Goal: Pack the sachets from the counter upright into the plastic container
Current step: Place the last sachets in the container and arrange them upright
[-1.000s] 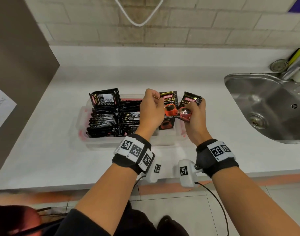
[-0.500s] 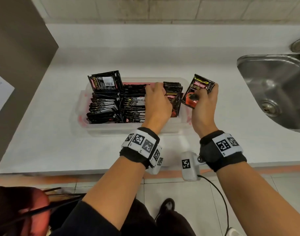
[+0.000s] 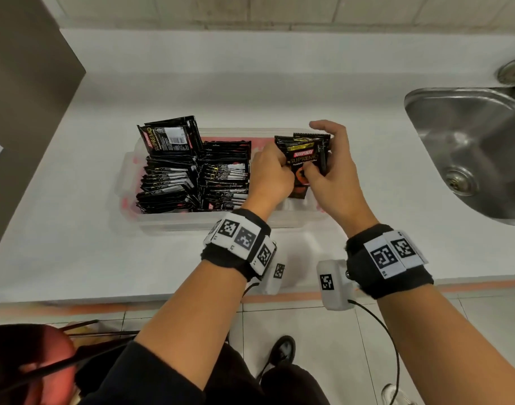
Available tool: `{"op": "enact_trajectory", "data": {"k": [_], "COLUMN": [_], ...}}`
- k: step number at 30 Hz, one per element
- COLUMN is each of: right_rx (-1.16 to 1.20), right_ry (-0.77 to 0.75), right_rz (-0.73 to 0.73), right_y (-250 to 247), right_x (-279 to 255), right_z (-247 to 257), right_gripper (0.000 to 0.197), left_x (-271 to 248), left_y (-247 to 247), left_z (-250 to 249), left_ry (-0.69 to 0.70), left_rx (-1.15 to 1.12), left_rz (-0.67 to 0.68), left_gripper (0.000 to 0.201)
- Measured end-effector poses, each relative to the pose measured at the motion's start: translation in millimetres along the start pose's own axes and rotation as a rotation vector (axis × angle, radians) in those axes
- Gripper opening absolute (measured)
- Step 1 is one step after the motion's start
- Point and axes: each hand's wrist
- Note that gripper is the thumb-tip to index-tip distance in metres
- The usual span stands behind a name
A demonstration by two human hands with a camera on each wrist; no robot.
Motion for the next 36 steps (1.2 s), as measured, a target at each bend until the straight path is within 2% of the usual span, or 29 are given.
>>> {"op": "enact_trajectory", "data": {"k": [3,6,13,18,22,25,28,30,33,36], "right_rx": [-0.189,-0.285,-0.634,-0.885,-0.97,-1.018,-1.08,-1.098,-1.14,-1.197], "right_ry": [-0.019,-0.006,-0.051,-0.021,0.028,0.028,0.023,0.026,0.078,0.123], "right_rz": [0.075,0.102,0.125,0.083,0.085,0.089,0.081,0.096,0.209,0.328], "right_y": [-6.8,-8.3,-0.3,5.3,9.5,12.0,13.8,14.6,13.7,11.8], "right_x": [2.0,1.2,1.8,6.2,9.6,10.7,10.3,10.1,12.3,16.6], "right_z": [-0.4,-3.6,-15.4,-15.4,-12.8,-12.0,-12.3,-11.9,-12.9,-17.2], "right_gripper": [0.05,0.042,0.037,0.038,0.041,0.044,0.053,0.067,0.093,0.108], "left_x": [-0.5,-1.1,1.8,3.8,5.3,6.1,7.8,8.0,6.0,3.2], "left_y": [0.5,0.9,3.7,3.9,1.4,-0.1,2.1,3.2,1.4,-1.4], "left_z": [2.6,4.2,9.3,8.4,4.1,3.6,3.9,2.6,-1.2,-3.5], "left_ry": [-0.05,-0.092,-0.108,-0.159,-0.258,-0.296,-0.296,-0.287,-0.282,-0.305], "left_rx": [-0.109,-0.211,-0.329,-0.359,-0.455,-0.526,-0.608,-0.634,-0.657,-0.653], "left_rz": [0.006,0.005,-0.01,0.032,0.069,0.087,0.206,0.285,0.335,0.345], "left_gripper": [0.02,0.024,0.021,0.018,0.013,0.019,0.047,0.066,0.074,0.078]}}
Point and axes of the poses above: each hand's wrist, its own x-axis towards the middle knuckle, its own y-axis out of the palm, z = x × y, and after that the axes turned 14 degrees about x, right-handed
